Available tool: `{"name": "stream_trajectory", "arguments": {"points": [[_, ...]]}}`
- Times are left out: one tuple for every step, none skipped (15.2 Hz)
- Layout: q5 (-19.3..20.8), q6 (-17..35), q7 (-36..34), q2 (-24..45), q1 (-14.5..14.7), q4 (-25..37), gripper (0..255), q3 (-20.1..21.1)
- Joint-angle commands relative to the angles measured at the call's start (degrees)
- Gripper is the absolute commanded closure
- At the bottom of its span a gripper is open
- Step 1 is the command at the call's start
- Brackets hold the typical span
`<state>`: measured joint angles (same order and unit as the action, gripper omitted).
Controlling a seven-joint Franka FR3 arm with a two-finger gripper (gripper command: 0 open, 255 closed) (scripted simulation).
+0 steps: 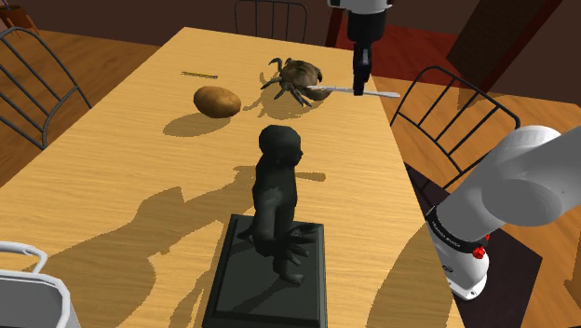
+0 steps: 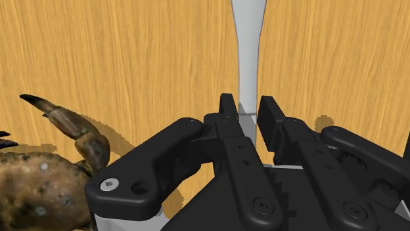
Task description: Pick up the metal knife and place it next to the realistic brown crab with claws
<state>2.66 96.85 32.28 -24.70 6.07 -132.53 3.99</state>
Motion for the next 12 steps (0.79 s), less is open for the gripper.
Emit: {"name": "stream_trajectory", "arguments": {"points": [[1.12,-0.27,2.43,-2.17,-1.00,-1.77,255,-1.75],[1.93,-0.33,3.93,-3.37,-1.68,-2.78,255,-2.89],[1.95,0.46,3.87,-3.28,-1.68,-3.48,255,-2.90],[1.96,1.25,3.81,-3.17,-1.67,-4.17,255,-2.90],[1.98,2.05,3.74,-3.05,-1.68,-4.84,255,-2.91],[1.99,2.85,3.68,-2.91,-1.68,-5.51,255,-2.91],[2.01,3.65,3.62,-2.76,-1.68,-6.16,255,-2.92],[2.03,4.46,3.55,-2.59,-1.68,-6.81,255,-2.93],[2.05,5.27,3.49,-2.41,-1.68,-7.44,255,-2.93],[2.07,6.09,3.42,-2.22,-1.69,-8.07,255,-2.94],[2.09,6.91,3.36,-2.01,-1.69,-8.68,255,-2.94],[2.12,7.73,3.29,-1.78,-1.70,-9.28,255,-2.94]]}}
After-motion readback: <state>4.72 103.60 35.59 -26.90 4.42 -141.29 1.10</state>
